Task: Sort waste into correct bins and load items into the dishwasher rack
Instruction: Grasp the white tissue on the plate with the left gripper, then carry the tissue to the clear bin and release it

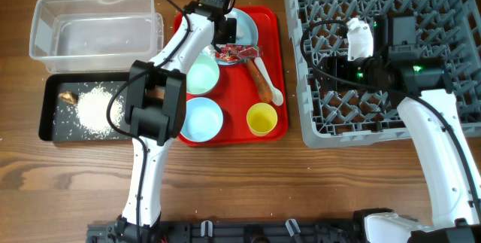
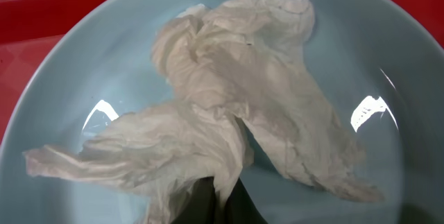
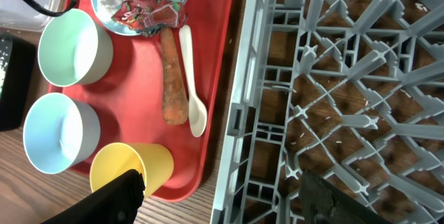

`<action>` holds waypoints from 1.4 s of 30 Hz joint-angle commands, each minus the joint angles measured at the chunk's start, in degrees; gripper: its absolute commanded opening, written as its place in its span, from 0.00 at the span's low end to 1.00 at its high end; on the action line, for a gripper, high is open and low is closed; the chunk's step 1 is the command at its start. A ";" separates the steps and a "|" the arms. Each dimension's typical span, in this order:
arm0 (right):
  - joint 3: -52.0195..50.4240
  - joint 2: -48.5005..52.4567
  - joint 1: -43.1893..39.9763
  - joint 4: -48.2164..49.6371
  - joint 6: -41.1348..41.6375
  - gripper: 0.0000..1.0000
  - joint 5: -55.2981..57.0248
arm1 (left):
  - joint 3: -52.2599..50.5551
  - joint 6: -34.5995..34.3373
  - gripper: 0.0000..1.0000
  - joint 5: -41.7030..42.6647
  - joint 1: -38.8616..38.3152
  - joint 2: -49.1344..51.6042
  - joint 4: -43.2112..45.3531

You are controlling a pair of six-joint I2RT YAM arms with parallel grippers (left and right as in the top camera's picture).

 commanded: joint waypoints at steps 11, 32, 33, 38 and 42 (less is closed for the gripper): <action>0.87 0.11 -0.09 -0.11 -0.07 0.75 1.01 | 1.84 -3.50 0.04 1.31 -0.11 -17.27 -0.94; 0.87 0.11 -0.09 -0.22 0.02 0.75 1.20 | 1.81 -8.11 0.04 -4.79 18.36 -28.30 -16.90; 0.87 0.11 -0.09 -0.22 0.07 0.75 1.20 | 1.81 -8.11 0.04 -4.94 20.31 -28.09 -16.87; 0.87 0.11 -0.07 -0.22 0.09 0.75 1.20 | 1.70 -8.17 0.04 -4.94 28.94 -25.70 -15.41; 0.87 0.11 -0.09 -0.24 0.55 0.75 1.20 | 1.70 -8.17 0.73 -4.92 31.04 -22.40 -14.45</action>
